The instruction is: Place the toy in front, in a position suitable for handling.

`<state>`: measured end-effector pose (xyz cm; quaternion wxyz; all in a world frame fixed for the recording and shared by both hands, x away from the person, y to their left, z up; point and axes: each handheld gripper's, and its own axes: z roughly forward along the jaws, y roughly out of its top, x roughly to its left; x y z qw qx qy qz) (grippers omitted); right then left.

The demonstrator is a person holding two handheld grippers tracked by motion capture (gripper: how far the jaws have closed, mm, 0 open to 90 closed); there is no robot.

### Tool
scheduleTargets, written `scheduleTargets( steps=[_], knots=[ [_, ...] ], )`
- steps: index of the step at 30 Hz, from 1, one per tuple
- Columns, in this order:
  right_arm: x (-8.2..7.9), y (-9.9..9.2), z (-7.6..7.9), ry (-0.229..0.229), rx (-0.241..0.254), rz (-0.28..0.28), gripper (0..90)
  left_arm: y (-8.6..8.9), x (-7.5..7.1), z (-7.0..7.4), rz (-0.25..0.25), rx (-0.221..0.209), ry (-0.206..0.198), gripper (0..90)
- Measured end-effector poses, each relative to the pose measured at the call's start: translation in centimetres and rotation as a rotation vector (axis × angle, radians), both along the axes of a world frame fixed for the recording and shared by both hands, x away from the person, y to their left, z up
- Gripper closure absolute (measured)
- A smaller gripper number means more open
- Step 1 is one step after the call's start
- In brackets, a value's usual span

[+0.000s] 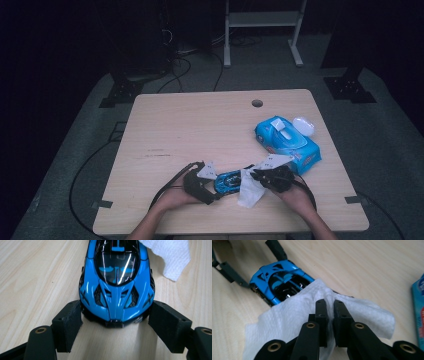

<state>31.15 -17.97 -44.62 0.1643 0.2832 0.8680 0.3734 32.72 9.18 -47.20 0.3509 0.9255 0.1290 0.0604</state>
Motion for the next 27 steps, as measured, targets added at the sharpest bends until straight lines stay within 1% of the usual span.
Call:
scheduleTargets(
  steps=[1,6,7,9,10,11,13,14,15,16,19,20,21,22,25,27],
  knots=[
    [0.1,0.0,0.2,-0.012,-0.002,-0.006,82.7,0.0,0.0,0.0,0.000,0.001,-0.001,26.0],
    [0.1,-0.3,0.3,-0.015,-0.006,-0.014,82.6,0.1,0.1,0.0,-0.001,-0.002,0.014,26.9],
    [-0.1,-1.0,0.4,-0.021,-0.006,-0.028,82.7,0.0,0.1,0.0,0.003,-0.004,0.011,26.9],
    [0.2,-1.5,0.5,-0.005,0.020,-0.042,82.7,0.1,0.1,0.0,-0.001,-0.001,0.011,27.0],
    [0.2,-1.5,0.5,-0.005,0.020,-0.042,82.7,0.1,0.1,0.0,-0.001,-0.001,0.011,27.0],
    [1.1,-1.0,0.7,-0.007,0.017,-0.051,82.7,0.1,0.1,0.0,0.001,-0.005,0.014,27.1],
    [2.1,0.0,0.6,-0.009,-0.002,-0.049,82.7,0.1,0.1,0.0,0.001,-0.004,0.015,27.0],
    [2.5,0.5,0.4,-0.007,-0.021,-0.047,82.7,0.1,0.1,0.0,0.001,-0.004,0.015,27.0],
    [2.8,0.6,0.2,-0.001,-0.029,-0.042,82.7,0.1,0.0,0.0,0.002,-0.004,0.015,27.0],
    [2.8,0.5,0.2,0.008,-0.021,-0.043,82.6,0.1,0.0,0.0,0.002,-0.004,0.015,27.0],
    [2.1,-0.8,0.5,-0.002,-0.001,-0.056,82.7,0.2,0.1,-0.1,-0.001,-0.010,0.013,27.0],
    [2.1,-0.8,0.5,-0.002,-0.001,-0.056,82.7,0.2,0.1,-0.1,-0.001,-0.010,0.013,27.0],
    [1.3,-2.2,0.6,0.014,0.057,-0.060,82.7,0.1,0.1,0.0,-0.003,-0.003,0.012,27.0],
    [0.9,-2.5,0.5,0.024,0.064,-0.056,82.6,0.1,0.1,0.0,-0.002,-0.002,0.013,27.0],
    [0.1,-2.5,-0.1,0.020,0.053,-0.047,82.6,0.1,0.1,0.0,-0.004,-0.003,0.016,26.8],
    [0.0,-2.4,-0.1,0.015,0.050,-0.044,82.6,0.1,0.1,0.0,-0.003,-0.002,0.015,26.8]
  ],
)
